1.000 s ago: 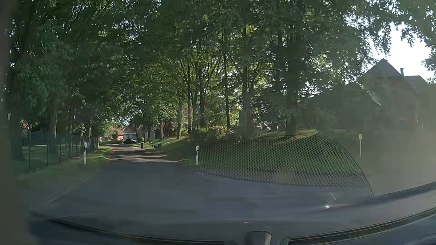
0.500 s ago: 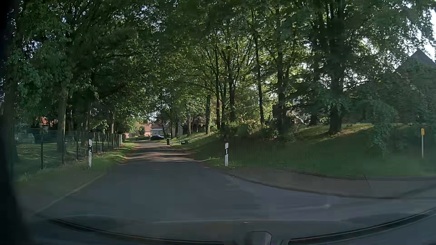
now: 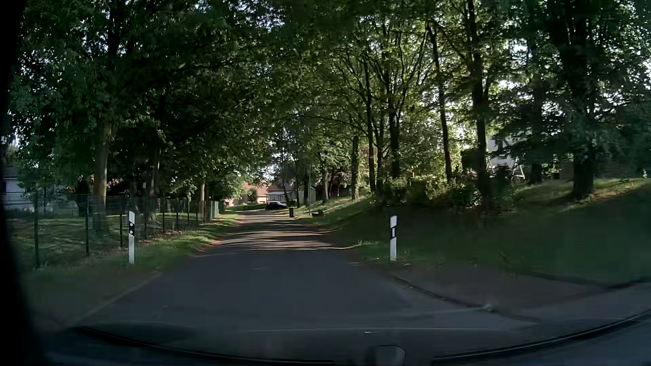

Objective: Follow the waypoints while adhering to traffic rules and regulations

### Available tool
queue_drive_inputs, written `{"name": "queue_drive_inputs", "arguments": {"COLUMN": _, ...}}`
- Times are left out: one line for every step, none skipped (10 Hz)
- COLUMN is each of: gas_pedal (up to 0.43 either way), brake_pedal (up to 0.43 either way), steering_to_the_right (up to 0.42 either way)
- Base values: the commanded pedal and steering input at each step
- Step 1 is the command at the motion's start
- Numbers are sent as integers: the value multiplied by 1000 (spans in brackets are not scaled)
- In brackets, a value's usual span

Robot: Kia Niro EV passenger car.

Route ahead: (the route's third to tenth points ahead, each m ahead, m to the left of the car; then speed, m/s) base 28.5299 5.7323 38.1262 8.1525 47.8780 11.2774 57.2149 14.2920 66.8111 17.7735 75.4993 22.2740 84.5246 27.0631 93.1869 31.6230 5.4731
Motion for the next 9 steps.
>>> {"name": "queue_drive_inputs", "arguments": {"gas_pedal": 157, "brake_pedal": 6, "steering_to_the_right": -164}}
{"name": "queue_drive_inputs", "arguments": {"gas_pedal": 157, "brake_pedal": 6, "steering_to_the_right": -155}}
{"name": "queue_drive_inputs", "arguments": {"gas_pedal": 157, "brake_pedal": 6, "steering_to_the_right": -140}}
{"name": "queue_drive_inputs", "arguments": {"gas_pedal": 157, "brake_pedal": 6, "steering_to_the_right": -123}}
{"name": "queue_drive_inputs", "arguments": {"gas_pedal": 157, "brake_pedal": 6, "steering_to_the_right": -106}}
{"name": "queue_drive_inputs", "arguments": {"gas_pedal": 157, "brake_pedal": 6, "steering_to_the_right": -89}}
{"name": "queue_drive_inputs", "arguments": {"gas_pedal": 157, "brake_pedal": 6, "steering_to_the_right": -76}}
{"name": "queue_drive_inputs", "arguments": {"gas_pedal": 157, "brake_pedal": 6, "steering_to_the_right": -65}}
{"name": "queue_drive_inputs", "arguments": {"gas_pedal": 157, "brake_pedal": 6, "steering_to_the_right": -48}}
